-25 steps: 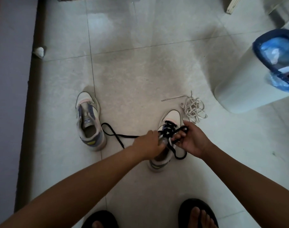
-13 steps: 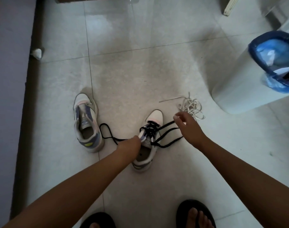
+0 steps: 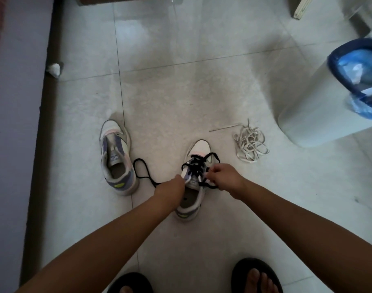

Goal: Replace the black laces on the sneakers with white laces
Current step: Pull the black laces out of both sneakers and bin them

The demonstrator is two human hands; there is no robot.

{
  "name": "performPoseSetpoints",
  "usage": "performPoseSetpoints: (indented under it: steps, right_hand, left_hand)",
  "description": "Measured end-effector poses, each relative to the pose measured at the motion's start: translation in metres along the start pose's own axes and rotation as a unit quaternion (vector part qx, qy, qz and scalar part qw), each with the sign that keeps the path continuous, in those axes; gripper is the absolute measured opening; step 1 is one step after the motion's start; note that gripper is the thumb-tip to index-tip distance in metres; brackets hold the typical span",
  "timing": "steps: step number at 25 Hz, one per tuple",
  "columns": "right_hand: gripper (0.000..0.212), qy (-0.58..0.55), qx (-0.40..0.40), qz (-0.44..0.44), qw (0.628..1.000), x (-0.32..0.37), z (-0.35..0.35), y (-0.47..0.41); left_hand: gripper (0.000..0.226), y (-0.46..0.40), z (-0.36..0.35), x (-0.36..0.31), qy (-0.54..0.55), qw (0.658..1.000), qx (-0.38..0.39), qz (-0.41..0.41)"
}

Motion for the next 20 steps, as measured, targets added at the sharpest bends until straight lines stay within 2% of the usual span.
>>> performPoseSetpoints:
  steps: [2,4,5,6,8,10,12,13,15,17,18,20]
  right_hand:
    - [0.011,0.016,-0.146,0.04,0.988,0.011,0.023,-0.018]
    - [0.017,0.048,-0.315,0.056,0.946,0.02,0.074,-0.042]
    - [0.021,0.065,-0.374,0.052,0.924,0.023,0.102,-0.052]
    - [0.022,0.086,-0.408,0.05,0.908,0.024,0.127,-0.058]
    - [0.018,0.134,-0.428,0.08,0.89,0.026,0.148,-0.063]
    - [0.02,0.206,-0.405,0.134,0.881,0.029,0.132,-0.053]
    - [0.029,0.24,-0.338,0.19,0.89,0.024,0.094,-0.035]
    - [0.028,0.217,-0.283,0.199,0.913,0.019,0.073,-0.024]
    - [0.023,0.173,-0.131,0.152,0.964,0.007,0.03,0.0]
    - [0.033,0.185,-0.017,0.114,0.976,0.0,-0.002,0.017]
    - [0.036,0.196,-0.007,0.126,0.973,0.001,-0.012,0.02]
    - [0.039,0.208,-0.041,0.167,0.963,0.009,-0.023,0.024]
  left_hand:
    - [0.022,0.0,0.0,0.003,-0.005,1.0,-0.004,-0.006]
    - [0.022,0.002,-0.001,0.004,-0.006,1.0,-0.003,-0.007]
    - [0.022,0.002,-0.002,0.004,-0.005,1.0,-0.002,-0.005]
    - [0.022,0.003,-0.003,0.004,-0.005,1.0,-0.002,-0.004]
    - [0.022,0.004,-0.003,0.003,-0.012,1.0,-0.005,-0.003]
    - [0.021,0.004,-0.003,0.002,-0.015,1.0,-0.007,0.002]
    - [0.02,0.006,-0.003,0.0,-0.002,1.0,0.0,0.01]
    - [0.02,0.006,-0.002,0.0,0.014,1.0,0.007,0.017]
    - [0.023,0.004,0.003,0.002,0.067,0.996,0.034,0.043]
    - [0.033,-0.001,0.013,0.003,0.122,0.988,0.068,0.06]
    - [0.039,-0.003,0.018,0.002,0.134,0.987,0.064,0.053]
    - [0.04,-0.008,0.029,-0.002,0.145,0.989,0.0,0.026]
Point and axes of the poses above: each hand's wrist, its own y-axis away from the middle knuckle, its own z-axis out of the back of the hand, x = y × z, the point moved 2 cm from there along -y, towards the middle knuckle, and after that the axes turned 12 degrees about -x, right-handed, at the moved point
